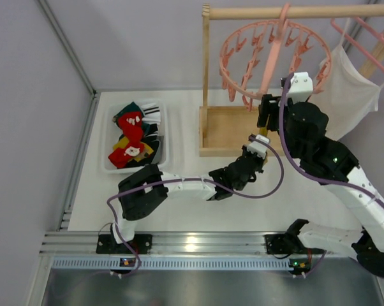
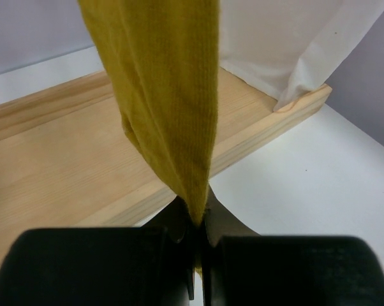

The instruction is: Remove the socks clipped to the hanger

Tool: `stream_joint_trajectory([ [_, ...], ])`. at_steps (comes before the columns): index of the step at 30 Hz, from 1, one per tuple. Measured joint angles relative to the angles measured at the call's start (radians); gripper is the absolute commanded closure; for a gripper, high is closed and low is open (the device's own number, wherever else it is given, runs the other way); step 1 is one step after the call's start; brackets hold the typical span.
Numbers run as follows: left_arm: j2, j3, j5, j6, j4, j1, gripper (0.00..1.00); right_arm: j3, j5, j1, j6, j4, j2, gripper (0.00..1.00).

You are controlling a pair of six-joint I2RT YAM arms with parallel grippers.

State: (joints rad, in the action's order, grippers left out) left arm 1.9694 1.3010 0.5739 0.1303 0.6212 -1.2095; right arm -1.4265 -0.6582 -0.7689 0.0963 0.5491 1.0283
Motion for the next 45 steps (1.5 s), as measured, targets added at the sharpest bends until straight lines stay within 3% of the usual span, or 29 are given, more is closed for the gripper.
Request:
stream_joint_trajectory([
  [13, 0.0, -0.002, 0.027, -0.059, 0.034, -0.027, 1.0, -0.054, 0.032, 0.057, 0.011, 0.07, 0.12, 0.42],
  [36, -0.002, -0.02, 0.027, -0.074, 0.053, -0.027, 1.0, 0.001, 0.138, 0.145, 0.008, 0.033, 0.155, 0.55],
  [40, -0.005, -0.021, 0.026, -0.075, 0.053, -0.027, 1.0, 0.021, 0.141, 0.149, 0.014, 0.014, 0.155, 0.63],
  [45, -0.009, -0.021, 0.026, -0.078, 0.053, -0.027, 1.0, 0.026, 0.14, 0.152, 0.018, -0.007, 0.154, 0.62],
])
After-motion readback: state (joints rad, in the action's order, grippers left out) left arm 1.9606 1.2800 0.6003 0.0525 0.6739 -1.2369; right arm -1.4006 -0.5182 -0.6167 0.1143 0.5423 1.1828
